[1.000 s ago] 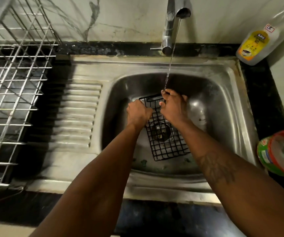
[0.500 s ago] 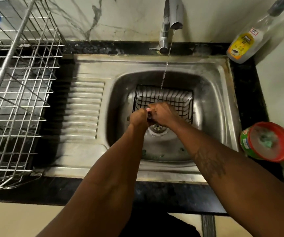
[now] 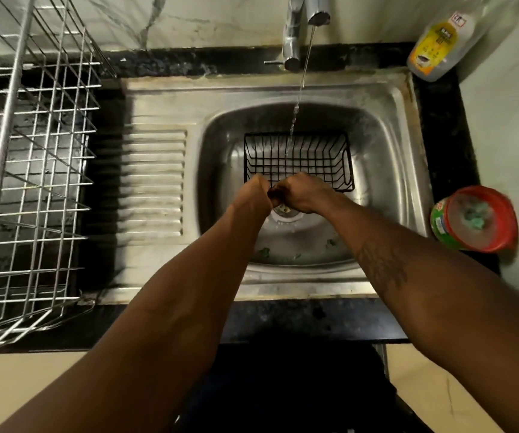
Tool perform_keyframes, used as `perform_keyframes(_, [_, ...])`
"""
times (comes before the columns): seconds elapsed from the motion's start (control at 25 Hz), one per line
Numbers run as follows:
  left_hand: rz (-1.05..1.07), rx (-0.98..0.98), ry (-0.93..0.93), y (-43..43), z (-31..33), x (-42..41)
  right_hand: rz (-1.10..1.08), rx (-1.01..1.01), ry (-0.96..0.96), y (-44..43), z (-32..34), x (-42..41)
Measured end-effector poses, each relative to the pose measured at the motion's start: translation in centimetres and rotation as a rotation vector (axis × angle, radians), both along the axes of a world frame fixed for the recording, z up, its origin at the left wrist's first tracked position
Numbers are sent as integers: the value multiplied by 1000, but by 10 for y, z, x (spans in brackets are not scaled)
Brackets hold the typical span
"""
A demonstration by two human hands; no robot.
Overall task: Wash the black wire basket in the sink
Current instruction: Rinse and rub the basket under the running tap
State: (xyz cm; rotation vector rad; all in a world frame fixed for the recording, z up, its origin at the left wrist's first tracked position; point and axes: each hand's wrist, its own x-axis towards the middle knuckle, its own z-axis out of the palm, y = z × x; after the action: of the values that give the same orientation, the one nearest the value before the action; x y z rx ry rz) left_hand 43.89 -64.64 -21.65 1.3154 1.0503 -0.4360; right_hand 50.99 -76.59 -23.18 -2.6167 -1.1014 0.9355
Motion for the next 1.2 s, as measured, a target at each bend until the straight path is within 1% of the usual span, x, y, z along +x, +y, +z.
perform_keyframes(0.04, [214, -132, -21, 2, 4, 2, 16, 9, 1, 0, 5, 1])
perform_keyframes(0.08, [368, -221, -37, 4, 1, 4, 26, 23, 2, 0, 10, 3])
perform_keyframes(0.12, [408, -249, -62, 4, 5, 5, 38, 29, -13, -1, 15, 5])
perform_keyframes(0.16, [354, -168, -69, 3, 16, 6, 65, 34, -61, -1, 21, 8])
perform_keyframes(0.2, [257, -3, -47, 4, 25, 5, 113, 42, -143, -1, 26, 11])
perform_keyframes(0.28, [-6, 556, 23, 14, 37, 5, 190, 79, -266, 0, 31, 19])
perform_keyframes(0.32, [-150, 766, -22, 22, 37, 9, 213, 107, -279, 0, 33, 23])
perform_keyframes(0.36, [-315, 895, -130, 30, 36, 15, 223, 141, -277, 1, 34, 26])
perform_keyframes(0.4, [-482, 948, -248, 37, 34, 23, 208, 179, -266, 2, 35, 29])
perform_keyframes(0.44, [-612, 950, -333, 43, 32, 33, 167, 221, -254, 3, 38, 35])
perform_keyframes(0.48, [-677, 936, -359, 47, 27, 44, 127, 249, -253, 5, 43, 43])
perform_keyframes(0.52, [-683, 922, -367, 46, 24, 53, 98, 257, -269, 7, 46, 54])
perform_keyframes(0.6, [-632, 965, -396, 40, 27, 73, 76, 218, -315, 11, 51, 76])
perform_keyframes(0.68, [-627, 993, -366, 39, 27, 89, 45, 185, -299, 12, 51, 94])
perform_keyframes(0.76, [-610, 1056, -334, 39, 21, 96, -6, 176, -273, 21, 50, 94])
perform_keyframes(0.8, [-576, 1089, -325, 39, 18, 94, -46, 184, -271, 30, 47, 87])
perform_keyframes(0.88, [-428, 1152, -286, 38, 12, 85, -129, 202, -287, 52, 43, 72])
perform_keyframes(0.92, [-348, 1174, -252, 39, 9, 81, -111, 197, -337, 56, 41, 67])
perform_keyframes(0.96, [-285, 1188, -221, 43, 8, 77, -45, 193, -405, 52, 37, 68])
perform_keyframes(1.0, [-250, 1186, -210, 51, 7, 74, 12, 169, -456, 39, 36, 74])
perform_keyframes(1.04, [-240, 1180, -221, 59, 6, 72, 23, 139, -491, 21, 34, 84])
perform_keyframes(1.12, [-242, 1200, -235, 64, 8, 70, -94, 133, -530, -9, 31, 101])
perform_keyframes(1.16, [-234, 1207, -242, 59, 9, 71, -145, 125, -554, -9, 33, 101])
perform_keyframes(1.2, [-214, 1202, -251, 53, 8, 74, -148, 113, -609, 2, 35, 95])
